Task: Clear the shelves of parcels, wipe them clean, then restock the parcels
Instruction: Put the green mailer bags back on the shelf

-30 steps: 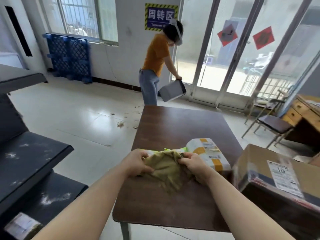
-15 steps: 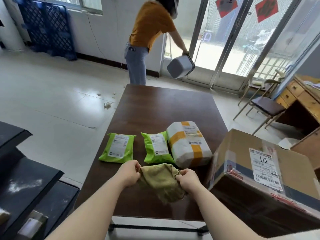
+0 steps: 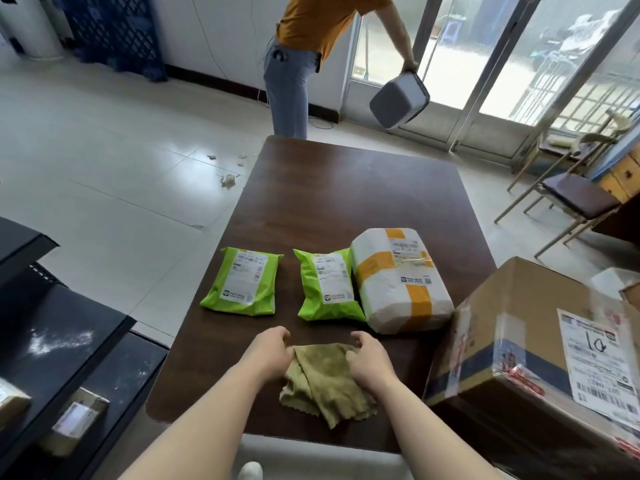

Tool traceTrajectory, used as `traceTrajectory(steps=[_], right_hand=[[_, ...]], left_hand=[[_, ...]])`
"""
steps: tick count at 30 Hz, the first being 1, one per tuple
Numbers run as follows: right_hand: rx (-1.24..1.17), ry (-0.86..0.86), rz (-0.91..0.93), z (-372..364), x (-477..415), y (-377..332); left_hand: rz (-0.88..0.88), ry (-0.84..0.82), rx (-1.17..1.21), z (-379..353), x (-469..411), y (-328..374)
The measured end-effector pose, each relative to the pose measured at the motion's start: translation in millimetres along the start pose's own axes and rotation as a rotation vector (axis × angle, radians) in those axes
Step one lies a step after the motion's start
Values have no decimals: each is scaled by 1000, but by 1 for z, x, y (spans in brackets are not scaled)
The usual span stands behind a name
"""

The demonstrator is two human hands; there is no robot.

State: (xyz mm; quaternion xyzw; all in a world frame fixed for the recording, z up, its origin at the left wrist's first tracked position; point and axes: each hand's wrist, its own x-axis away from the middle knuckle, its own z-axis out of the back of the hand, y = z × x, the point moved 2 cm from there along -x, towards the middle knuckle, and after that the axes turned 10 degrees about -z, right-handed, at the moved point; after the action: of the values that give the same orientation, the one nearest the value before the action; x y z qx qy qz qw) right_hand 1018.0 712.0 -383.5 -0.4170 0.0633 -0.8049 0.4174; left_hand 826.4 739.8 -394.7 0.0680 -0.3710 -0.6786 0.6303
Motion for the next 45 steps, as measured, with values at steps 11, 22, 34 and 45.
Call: traceTrajectory(steps=[11, 22, 34, 45], right_hand=[[44, 94, 223, 1, -11, -96], [390, 292, 273, -30, -52, -123], [515, 425, 217, -44, -109, -123], [501, 361, 83, -40, -121, -111]], left_hand=[[-1, 251, 145, 76, -29, -6], [100, 274, -116, 86, -68, -50], [223, 43, -337, 51, -141, -85], [294, 246, -157, 53, -142, -83]])
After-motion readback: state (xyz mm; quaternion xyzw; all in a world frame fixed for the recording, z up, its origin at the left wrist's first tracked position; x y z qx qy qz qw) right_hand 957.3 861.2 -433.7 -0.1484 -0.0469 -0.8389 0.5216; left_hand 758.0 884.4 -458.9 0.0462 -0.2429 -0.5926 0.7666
